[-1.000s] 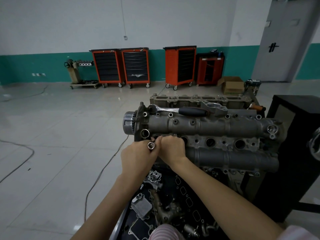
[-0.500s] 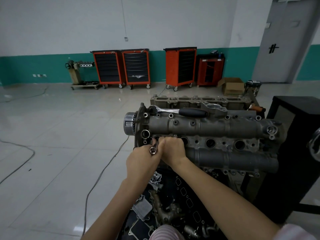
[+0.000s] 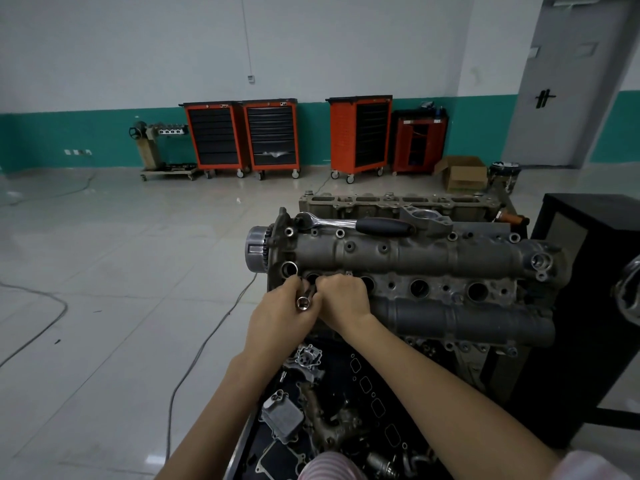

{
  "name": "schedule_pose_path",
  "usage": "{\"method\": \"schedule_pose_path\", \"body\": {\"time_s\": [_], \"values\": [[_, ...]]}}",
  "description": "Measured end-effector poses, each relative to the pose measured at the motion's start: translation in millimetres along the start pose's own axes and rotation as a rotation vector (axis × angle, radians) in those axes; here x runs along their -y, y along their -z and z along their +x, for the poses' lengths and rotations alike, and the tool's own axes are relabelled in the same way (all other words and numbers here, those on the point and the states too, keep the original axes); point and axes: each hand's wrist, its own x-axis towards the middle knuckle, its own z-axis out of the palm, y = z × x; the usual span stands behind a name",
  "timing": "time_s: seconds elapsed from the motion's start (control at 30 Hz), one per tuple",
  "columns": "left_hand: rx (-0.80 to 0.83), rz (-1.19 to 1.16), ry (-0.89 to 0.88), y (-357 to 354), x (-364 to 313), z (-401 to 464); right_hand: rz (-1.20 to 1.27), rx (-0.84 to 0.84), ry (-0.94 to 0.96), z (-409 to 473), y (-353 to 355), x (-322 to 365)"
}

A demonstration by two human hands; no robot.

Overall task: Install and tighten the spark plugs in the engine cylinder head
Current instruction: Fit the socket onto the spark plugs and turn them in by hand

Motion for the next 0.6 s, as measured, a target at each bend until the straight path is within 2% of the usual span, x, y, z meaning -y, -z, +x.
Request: {"method": "schedule_pose_path", "body": {"time_s": [0.13, 0.2, 0.27, 0.33, 0.47, 0.6], "values": [[-0.083, 0.080, 0.103, -7, -3, -4, -0.024, -0.034, -0.029, -3, 12, 6], [-0.170, 0.099, 0.059, -11, -5, -8, -0.037, -0.144, -0.046, -5, 13, 7], [-0.217, 0.087, -0.001, -11, -4, -8, 0.037, -0.073, -0.045, -5, 11, 5], [-0.167, 0.063, -0.046, -7, -1, -3, 0.027, -0.017, -0.033, -3, 3, 3], [0.015, -0.016, -0.160, 5, 6, 6, 0.015, -0.045, -0.012, 0, -2, 0], [-0.013, 0.009, -0.107, 5, 2, 3, 0.011, -0.031, -0.005, 1, -2, -2]]}}
